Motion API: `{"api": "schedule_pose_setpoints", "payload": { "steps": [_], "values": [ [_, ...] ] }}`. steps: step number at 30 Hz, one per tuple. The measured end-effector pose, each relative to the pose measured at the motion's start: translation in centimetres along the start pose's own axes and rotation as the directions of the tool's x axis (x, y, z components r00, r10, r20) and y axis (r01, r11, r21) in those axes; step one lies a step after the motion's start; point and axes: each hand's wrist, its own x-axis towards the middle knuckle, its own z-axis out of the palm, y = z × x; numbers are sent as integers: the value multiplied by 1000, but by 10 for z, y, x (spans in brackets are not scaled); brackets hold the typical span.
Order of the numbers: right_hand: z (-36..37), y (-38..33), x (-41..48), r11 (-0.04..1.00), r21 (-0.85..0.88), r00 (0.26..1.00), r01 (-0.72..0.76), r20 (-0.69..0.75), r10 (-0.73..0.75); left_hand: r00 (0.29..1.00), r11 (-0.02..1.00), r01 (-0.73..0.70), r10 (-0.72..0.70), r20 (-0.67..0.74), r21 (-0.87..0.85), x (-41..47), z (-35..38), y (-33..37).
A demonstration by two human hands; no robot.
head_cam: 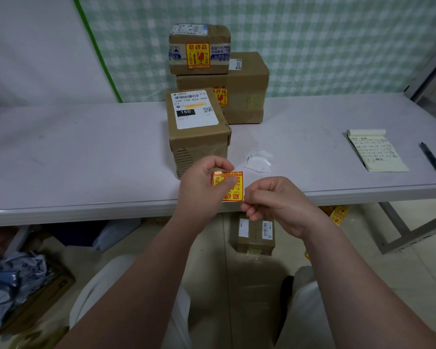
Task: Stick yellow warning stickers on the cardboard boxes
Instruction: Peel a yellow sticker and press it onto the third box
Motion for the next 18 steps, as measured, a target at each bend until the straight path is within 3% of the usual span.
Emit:
{"api": "schedule_pose_setpoints", "payload": {
  "steps": [6, 10, 18],
  "values": [
    [0, 3, 2, 992, 110, 993, 66, -105, -55, 997, 982, -58, 46, 68, 180, -4, 3, 1],
    [0, 5, 2, 991, 65, 982, 114, -157, -102, 986, 972, -84, 50, 159, 219, -7, 0, 7],
    [2, 2, -1, 974, -108, 962, 202, -163, -217, 980, 947, -119, 63, 191, 299, -6, -3, 16]
  ]
}}
